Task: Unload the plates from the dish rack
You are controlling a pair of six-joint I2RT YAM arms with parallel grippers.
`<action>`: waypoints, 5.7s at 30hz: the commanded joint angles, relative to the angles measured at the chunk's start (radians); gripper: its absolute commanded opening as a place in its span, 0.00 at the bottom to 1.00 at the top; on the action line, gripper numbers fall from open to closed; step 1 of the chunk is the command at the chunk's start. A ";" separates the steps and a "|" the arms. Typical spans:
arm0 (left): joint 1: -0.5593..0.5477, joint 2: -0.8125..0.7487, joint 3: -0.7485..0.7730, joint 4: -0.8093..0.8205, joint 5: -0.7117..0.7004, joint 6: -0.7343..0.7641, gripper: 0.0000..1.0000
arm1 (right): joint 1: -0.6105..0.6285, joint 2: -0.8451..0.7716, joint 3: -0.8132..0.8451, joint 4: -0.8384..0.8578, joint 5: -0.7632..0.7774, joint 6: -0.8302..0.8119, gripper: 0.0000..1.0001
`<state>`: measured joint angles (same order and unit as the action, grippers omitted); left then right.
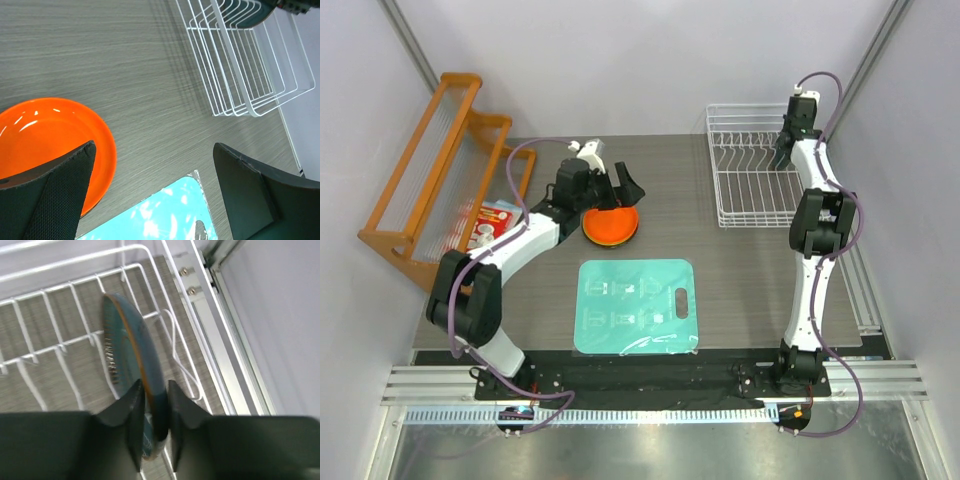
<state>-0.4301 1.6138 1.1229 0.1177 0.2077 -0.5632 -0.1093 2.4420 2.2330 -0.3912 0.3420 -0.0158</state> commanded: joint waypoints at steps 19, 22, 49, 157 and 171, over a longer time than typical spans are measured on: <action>-0.027 -0.012 0.026 0.020 0.002 0.000 1.00 | 0.039 -0.339 -0.147 0.150 0.130 -0.016 0.01; -0.032 -0.020 0.021 0.027 0.009 -0.009 1.00 | 0.040 -0.389 -0.180 0.149 0.127 -0.015 0.01; -0.044 -0.041 -0.009 0.103 0.032 -0.047 0.99 | 0.247 -0.949 -0.825 0.212 -0.366 0.341 0.01; -0.056 -0.100 -0.170 0.195 -0.198 -0.032 0.00 | 0.447 -0.966 -1.185 0.560 -0.653 0.671 0.49; 0.053 -0.043 -0.225 0.232 -0.211 -0.063 0.00 | 0.445 -0.949 -1.188 0.554 -0.672 0.660 0.50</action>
<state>-0.4137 1.5452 0.9028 0.2420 0.0040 -0.6170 0.3382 1.5070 1.0069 0.1444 -0.3271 0.6682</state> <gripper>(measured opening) 0.205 0.496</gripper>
